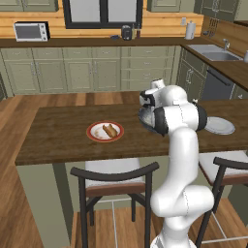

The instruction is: Place one bun and one sausage from the bowl on each plate.

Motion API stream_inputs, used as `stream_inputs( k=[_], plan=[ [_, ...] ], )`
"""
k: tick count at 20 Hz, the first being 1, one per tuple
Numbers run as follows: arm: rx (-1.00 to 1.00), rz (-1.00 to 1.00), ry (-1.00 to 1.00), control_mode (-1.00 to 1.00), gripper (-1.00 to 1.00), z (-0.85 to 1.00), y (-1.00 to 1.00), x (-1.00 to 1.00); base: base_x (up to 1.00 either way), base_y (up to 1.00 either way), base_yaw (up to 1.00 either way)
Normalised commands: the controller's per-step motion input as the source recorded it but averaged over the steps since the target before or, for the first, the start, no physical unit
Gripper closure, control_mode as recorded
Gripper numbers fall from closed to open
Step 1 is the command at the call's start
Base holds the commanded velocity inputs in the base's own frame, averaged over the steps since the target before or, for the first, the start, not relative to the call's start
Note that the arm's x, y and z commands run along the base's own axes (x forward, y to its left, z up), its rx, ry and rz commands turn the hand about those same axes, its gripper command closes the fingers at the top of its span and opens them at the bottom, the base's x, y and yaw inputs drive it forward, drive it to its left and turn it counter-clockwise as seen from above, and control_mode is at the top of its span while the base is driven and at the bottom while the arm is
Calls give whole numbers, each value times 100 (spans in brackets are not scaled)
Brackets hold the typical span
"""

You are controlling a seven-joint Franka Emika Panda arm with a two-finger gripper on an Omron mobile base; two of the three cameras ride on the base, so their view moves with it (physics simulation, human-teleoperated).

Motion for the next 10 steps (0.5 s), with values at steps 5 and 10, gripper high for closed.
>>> stream_inputs(
  k=[5, 10],
  plan=[
    [0, 0, -17, -100, -100, -58, 0, 1, 0, 0, 0],
    [0, 0, -22, -100, -100, -77, 0, 0, 0, 0, 0]
  ],
)
